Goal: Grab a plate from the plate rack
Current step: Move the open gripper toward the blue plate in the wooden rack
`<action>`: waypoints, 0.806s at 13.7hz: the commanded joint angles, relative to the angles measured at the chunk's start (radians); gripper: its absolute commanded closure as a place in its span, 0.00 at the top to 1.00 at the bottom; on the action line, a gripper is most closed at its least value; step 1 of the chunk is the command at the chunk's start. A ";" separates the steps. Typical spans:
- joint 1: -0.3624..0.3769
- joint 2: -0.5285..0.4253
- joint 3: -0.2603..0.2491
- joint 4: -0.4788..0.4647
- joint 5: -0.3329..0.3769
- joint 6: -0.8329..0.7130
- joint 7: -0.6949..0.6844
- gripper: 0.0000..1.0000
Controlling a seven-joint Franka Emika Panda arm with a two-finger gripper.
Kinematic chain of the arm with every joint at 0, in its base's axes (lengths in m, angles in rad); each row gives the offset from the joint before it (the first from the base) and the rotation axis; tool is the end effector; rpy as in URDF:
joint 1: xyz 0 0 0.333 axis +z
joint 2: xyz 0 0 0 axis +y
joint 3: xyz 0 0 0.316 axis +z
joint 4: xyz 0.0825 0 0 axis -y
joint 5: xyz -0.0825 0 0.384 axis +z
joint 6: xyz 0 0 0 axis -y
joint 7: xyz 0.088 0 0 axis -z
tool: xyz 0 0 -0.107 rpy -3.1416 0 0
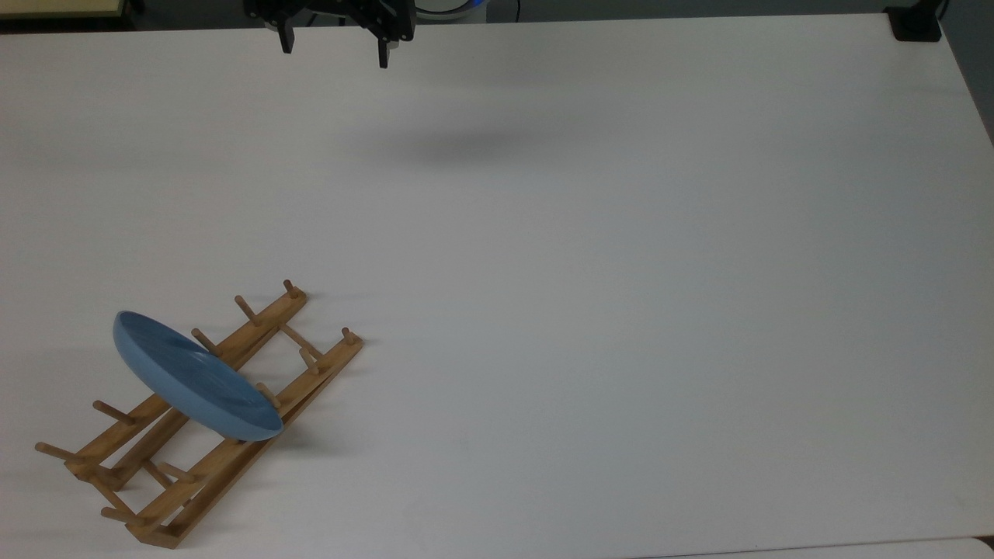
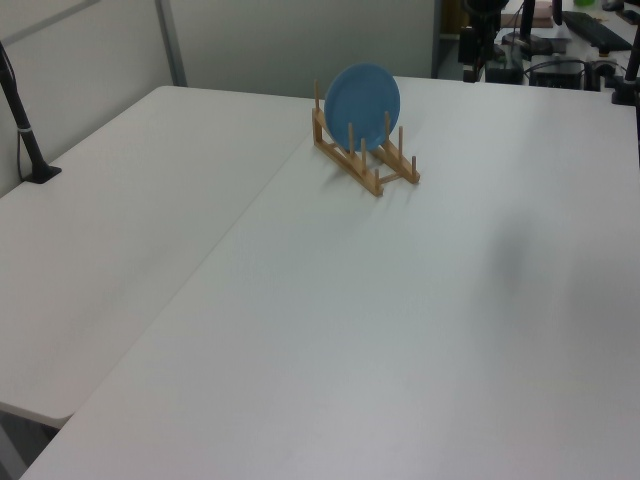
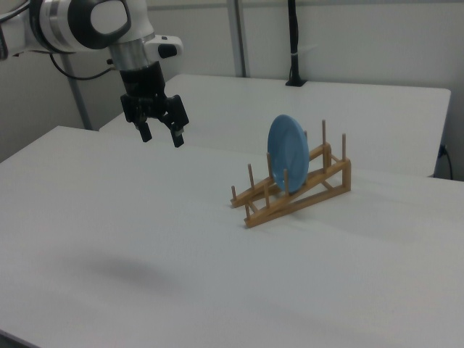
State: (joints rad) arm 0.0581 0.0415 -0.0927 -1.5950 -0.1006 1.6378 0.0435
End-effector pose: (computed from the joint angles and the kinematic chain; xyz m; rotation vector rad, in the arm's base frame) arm 0.5716 -0.0289 0.5962 3.0354 -0.1083 0.0029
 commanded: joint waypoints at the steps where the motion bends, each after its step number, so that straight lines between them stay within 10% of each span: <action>1: -0.004 -0.014 -0.018 -0.014 0.024 0.001 -0.020 1.00; 11: 0.003 -0.008 -0.016 -0.017 0.024 0.001 -0.019 1.00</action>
State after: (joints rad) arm 0.0528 0.0415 -0.1010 -1.5952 -0.1006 1.6378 0.0435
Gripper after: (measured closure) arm 0.000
